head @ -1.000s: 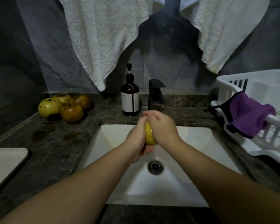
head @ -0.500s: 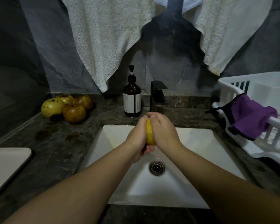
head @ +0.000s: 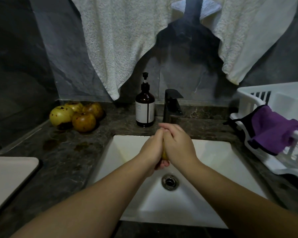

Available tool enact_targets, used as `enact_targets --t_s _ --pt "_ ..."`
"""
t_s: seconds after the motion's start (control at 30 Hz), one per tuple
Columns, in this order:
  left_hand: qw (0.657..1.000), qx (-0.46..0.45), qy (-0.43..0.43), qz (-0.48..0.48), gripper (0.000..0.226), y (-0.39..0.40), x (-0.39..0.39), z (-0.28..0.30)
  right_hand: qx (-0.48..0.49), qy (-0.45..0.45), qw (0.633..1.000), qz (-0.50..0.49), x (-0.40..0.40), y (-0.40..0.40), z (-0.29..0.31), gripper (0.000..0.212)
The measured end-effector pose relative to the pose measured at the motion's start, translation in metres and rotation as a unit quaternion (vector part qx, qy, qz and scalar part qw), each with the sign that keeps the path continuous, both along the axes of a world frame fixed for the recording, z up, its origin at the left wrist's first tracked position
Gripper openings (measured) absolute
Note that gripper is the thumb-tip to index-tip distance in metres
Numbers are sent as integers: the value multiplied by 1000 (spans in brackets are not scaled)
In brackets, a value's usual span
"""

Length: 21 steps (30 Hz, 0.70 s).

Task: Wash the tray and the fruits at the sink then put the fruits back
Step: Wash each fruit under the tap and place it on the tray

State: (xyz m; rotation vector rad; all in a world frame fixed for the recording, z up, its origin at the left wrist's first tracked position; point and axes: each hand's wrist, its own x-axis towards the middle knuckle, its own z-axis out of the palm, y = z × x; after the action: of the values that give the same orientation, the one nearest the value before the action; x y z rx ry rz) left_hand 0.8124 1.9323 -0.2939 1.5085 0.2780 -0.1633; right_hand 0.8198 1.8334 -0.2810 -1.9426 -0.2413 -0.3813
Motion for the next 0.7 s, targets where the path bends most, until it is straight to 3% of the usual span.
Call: enact_targets --t_s 0.03,0.13,0.17,0.27,0.3,0.4,0.47,0.57,0.67,0.7 --pt "1000 3 0 2 63 -1 1 0 -6 -11 1000 5 2 -2 5 35" --pt "999 6 -28 40 55 0 4 6 162 102 981 40 11 -5 9 26" --pt "999 -6 -23 39 55 0 4 6 164 107 980 38 7 -4 7 25" --pt "999 -34 19 6 68 2 -2 2 14 35 999 3 1 3 -2 33" --pt "999 -30 19 2 69 0 -3 2 18 15 1000 -1 3 0 0 30" --pt "999 8 -18 31 66 1 1 7 185 131 973 52 12 -7 8 27" --pt "999 14 -16 29 69 4 1 5 163 138 976 49 9 -3 3 32" --pt "1000 19 -8 15 66 3 0 3 81 29 996 3 4 1 3 37" --pt "999 1 -26 47 56 3 2 8 176 130 975 26 15 -4 7 30" --pt "999 -10 -19 46 57 4 2 8 157 130 979 26 12 -4 3 33"
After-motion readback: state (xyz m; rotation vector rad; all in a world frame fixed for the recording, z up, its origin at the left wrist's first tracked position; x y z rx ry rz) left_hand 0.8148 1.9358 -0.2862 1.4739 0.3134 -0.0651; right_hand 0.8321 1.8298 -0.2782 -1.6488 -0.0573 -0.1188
